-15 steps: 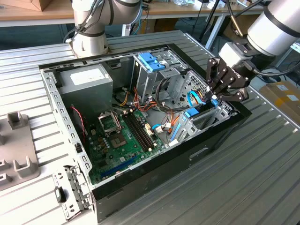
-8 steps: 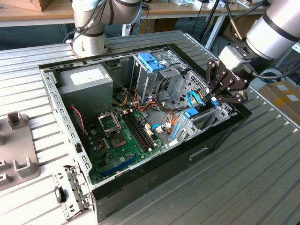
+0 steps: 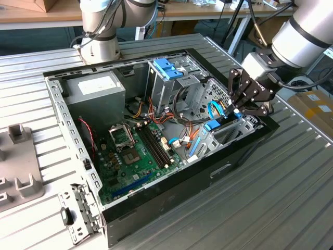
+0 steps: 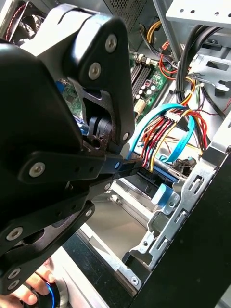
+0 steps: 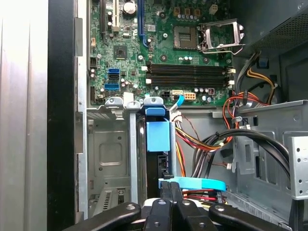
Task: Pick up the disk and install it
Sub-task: 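Insert the second disk wire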
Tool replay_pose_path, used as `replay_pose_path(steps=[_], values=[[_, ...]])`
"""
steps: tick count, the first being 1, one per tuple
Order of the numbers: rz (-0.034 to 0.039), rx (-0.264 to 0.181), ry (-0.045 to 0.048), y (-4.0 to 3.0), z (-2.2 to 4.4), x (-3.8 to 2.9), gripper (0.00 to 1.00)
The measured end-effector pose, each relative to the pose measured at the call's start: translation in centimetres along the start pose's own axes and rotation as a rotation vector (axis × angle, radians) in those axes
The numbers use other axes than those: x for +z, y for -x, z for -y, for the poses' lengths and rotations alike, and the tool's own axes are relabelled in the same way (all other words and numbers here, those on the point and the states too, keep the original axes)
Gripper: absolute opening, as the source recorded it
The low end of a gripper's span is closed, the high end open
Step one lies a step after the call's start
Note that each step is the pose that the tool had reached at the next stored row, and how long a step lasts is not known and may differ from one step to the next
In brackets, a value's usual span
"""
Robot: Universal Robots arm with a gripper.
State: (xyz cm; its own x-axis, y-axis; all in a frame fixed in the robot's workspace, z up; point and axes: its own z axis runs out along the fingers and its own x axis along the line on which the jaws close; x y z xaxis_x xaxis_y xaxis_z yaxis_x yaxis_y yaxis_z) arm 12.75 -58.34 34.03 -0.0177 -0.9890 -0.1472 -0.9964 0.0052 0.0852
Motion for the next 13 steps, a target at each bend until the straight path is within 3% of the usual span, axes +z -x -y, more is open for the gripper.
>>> replay_pose_path(steps=[4,7,13], values=[[0.0016,0.000,0.0000,0.04,0.06,-0.25,0.10],[-0.0001,0.000,0.0001,0.16,0.09,-1.02,0.10],[-0.0004,0.002,0.0113,0.22,1.91,-1.43,0.10]])
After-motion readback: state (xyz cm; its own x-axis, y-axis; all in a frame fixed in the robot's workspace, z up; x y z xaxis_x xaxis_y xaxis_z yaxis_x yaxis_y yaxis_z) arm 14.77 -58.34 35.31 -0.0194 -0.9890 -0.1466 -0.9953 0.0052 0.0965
